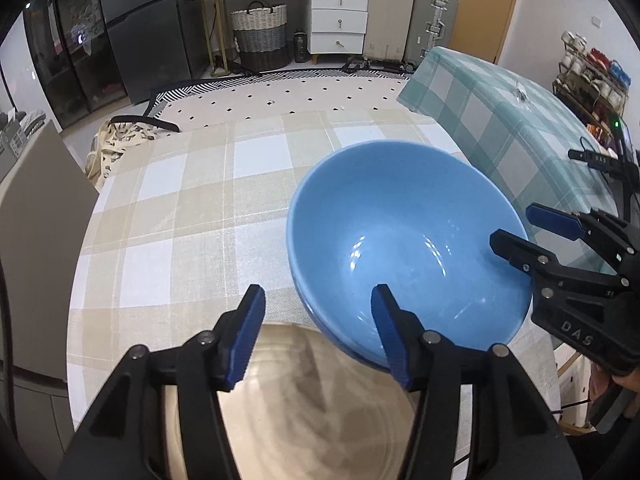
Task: Organize plates and bowls
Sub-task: 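Close both grippers on the rim of the nested bowls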
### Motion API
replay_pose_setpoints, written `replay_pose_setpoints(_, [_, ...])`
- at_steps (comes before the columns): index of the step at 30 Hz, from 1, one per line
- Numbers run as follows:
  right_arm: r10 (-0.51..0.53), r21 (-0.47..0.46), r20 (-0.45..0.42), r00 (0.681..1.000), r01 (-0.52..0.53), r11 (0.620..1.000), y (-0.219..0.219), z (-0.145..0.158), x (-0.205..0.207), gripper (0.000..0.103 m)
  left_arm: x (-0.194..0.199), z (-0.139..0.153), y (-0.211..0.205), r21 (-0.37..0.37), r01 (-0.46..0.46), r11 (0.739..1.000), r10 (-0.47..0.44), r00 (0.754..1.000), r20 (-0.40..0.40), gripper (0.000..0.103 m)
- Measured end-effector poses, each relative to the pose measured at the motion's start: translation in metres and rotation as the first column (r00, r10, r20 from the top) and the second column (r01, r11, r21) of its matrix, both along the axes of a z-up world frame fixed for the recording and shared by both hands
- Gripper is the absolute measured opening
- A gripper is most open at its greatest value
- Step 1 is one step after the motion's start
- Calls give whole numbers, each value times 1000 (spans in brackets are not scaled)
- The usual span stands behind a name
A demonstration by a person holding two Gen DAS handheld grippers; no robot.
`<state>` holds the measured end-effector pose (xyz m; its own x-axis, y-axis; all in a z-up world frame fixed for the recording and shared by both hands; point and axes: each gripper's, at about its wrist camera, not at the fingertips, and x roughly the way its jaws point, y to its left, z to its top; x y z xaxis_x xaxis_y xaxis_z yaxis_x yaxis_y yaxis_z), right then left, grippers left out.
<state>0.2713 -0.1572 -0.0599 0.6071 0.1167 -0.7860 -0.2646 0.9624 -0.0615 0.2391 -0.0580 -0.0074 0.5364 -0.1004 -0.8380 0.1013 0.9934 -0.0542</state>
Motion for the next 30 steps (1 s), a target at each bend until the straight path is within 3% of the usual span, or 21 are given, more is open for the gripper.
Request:
replay_pose_setpoints(2, [-15,57,-9,1000,16,998,-10,3,3,70,3,1,7,-36,-13,999,13,1000,-3,58])
replay_pose_setpoints(5, [-42,147,-28,999,46,988,-25,5,8,82,8,-3,18,-102,-34,994,31,999,-34,59])
replay_pose_setpoints(7, [-54,187,-51,997,63,980,-30,3,11,83,12,-8,23,-136,-50,989,42,997,-64,59])
replay_pose_setpoints(12, [-60,221,-104,993,82,972,-31,-10,21,84,17,-18,23,-141,-66,988,54,995,-87,63])
replay_pose_setpoints(14, [-50,229,-114,992,76,970,-28,-13,24,84,18,-19,26,-159,-81,984,68,994,-90,84])
replay_pose_setpoints(20, [-35,222,-123,992,62,973,-18,-19,27,83,24,-22,29,-185,-99,978,82,992,-98,103])
replay_pose_setpoints(30, [-20,226,-128,992,48,973,-12,-22,30,83,27,-25,27,-205,-88,975,65,991,-115,103])
